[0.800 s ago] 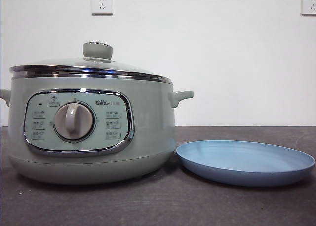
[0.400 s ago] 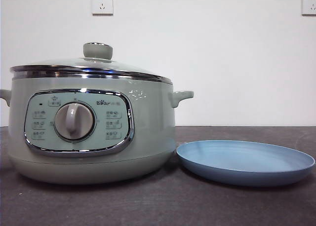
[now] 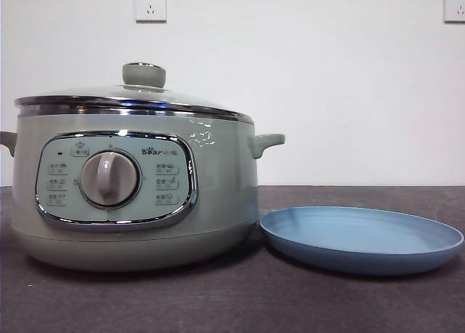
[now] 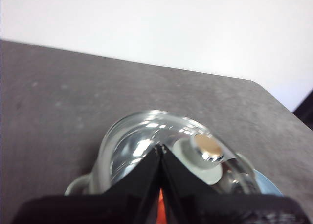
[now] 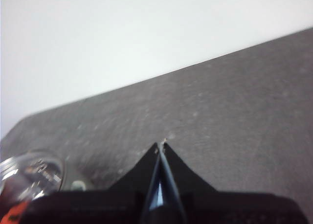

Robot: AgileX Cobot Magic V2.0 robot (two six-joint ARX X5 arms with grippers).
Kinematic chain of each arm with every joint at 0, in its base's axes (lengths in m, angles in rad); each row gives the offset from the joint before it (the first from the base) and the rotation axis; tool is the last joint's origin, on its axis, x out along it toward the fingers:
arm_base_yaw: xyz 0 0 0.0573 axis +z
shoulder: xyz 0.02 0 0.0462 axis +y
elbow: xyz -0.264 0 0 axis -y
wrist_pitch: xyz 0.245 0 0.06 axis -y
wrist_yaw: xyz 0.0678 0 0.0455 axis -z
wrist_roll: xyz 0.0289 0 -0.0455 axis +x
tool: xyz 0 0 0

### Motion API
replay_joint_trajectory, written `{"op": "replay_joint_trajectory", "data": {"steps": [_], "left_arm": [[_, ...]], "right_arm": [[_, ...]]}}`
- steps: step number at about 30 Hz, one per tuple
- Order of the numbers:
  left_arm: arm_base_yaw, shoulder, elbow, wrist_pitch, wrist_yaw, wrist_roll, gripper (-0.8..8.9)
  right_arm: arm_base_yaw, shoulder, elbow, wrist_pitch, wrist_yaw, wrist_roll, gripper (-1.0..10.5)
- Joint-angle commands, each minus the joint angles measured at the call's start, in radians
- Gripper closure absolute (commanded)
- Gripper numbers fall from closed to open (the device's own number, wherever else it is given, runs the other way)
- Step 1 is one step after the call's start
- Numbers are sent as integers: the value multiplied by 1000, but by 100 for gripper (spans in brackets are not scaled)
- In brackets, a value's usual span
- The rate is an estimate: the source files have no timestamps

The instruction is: Take the pumpkin out from the steamer,put the pumpkin in the blue plate,close the lid

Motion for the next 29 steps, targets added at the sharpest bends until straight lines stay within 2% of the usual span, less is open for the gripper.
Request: {"op": "replay_joint_trajectory", "data": {"steps": [1,4,6,8,10,12,16,21,29], "left_arm": [[2,58,67,-24,38,63,817],[1,113,138,-81,58,98,805],[1,138,177,-119,58,119,714],[1,163,211,-148,58,122,489],[0,184,241,-174,59,122,358],[-2,201,265,-193,66,122,360],[-38,252,320,-217,95,127,360],[-135,349,406,-263,78,164,375],[-328,554,550,-388,-89,251,375]], "right_arm": [[1,71,98,-51,-53,-121,936],[1,146,193,-123,-125,-187,935],[1,188,244,-163,-158,-216,929],[1,232,294,-200,-164,-237,785],[1,271,333,-228,-164,-248,574],[1,303,360,-251,-164,-251,469],[1,344,376,-257,-189,-251,470],[5,376,376,-258,-212,-248,470],[14,382,376,-274,-212,-248,470]]}}
